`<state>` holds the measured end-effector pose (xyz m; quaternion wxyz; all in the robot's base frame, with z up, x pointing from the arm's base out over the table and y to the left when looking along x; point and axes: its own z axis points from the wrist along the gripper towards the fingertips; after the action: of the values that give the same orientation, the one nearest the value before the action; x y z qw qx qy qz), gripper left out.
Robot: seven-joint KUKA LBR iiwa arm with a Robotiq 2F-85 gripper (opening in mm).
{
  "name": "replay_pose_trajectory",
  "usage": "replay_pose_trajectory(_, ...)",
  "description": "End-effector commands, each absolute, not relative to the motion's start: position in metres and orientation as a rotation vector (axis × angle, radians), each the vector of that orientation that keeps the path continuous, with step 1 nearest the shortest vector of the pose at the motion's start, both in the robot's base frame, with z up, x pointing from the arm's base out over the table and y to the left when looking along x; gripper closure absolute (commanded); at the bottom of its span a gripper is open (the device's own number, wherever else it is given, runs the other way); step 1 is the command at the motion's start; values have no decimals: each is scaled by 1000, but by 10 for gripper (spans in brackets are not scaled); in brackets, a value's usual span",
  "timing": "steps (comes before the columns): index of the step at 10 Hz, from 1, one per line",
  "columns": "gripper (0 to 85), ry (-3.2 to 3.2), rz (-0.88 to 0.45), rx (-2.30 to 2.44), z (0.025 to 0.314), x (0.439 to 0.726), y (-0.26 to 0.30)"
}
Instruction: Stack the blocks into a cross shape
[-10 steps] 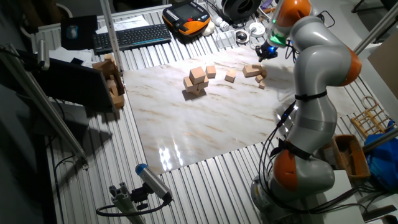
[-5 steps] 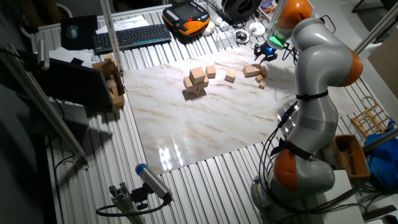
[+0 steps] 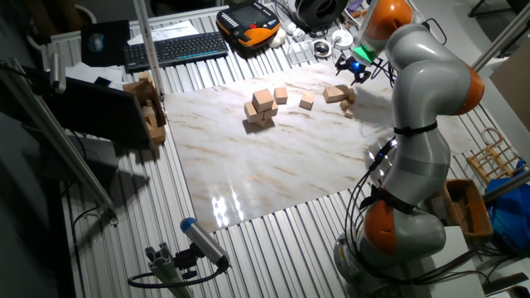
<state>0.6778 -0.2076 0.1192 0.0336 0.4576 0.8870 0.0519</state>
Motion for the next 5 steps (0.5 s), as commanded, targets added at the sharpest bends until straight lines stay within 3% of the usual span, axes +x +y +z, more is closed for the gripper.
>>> replay_pose_trajectory(1,170,1784,78,2487,121,679,-207)
replay_pose_trajectory(5,170,1585,70,2625,121,675,-205)
